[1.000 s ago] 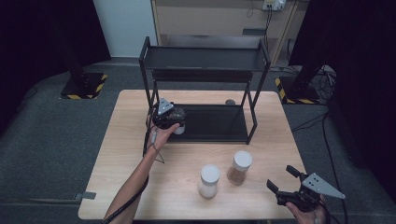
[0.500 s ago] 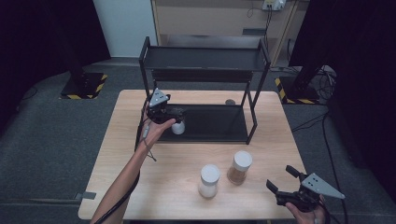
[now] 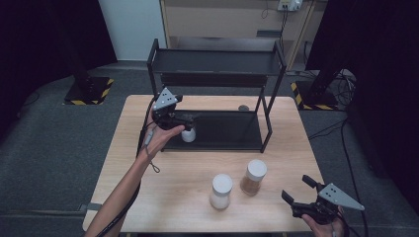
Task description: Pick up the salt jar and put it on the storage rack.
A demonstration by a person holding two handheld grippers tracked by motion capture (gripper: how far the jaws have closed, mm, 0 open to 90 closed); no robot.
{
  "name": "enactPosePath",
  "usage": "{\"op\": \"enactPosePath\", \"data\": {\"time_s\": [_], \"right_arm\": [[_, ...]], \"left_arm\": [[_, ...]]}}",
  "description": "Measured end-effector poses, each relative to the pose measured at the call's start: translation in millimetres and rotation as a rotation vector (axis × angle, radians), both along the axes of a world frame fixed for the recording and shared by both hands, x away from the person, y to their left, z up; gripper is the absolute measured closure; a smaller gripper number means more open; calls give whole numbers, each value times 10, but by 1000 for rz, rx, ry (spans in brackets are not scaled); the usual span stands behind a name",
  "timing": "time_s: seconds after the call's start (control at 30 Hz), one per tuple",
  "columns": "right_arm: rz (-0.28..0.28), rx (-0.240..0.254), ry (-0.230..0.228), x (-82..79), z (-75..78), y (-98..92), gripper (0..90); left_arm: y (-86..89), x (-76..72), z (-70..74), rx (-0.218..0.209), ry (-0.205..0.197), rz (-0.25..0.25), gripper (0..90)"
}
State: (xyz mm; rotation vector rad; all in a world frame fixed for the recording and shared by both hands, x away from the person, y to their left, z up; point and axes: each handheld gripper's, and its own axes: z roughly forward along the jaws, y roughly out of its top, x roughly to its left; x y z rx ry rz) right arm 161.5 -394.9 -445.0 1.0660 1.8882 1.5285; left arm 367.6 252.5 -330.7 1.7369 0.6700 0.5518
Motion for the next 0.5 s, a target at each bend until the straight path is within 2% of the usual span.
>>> {"op": "enactPosePath", "data": {"time_s": [0.27, 0.5], "right_arm": [[-1, -2, 1, 0, 3, 7, 30], [0, -4, -1, 0, 3, 10, 31]], "left_arm": [[39, -198, 161, -2, -34, -76, 13], [83, -356, 218, -6, -53, -120, 14]]}}
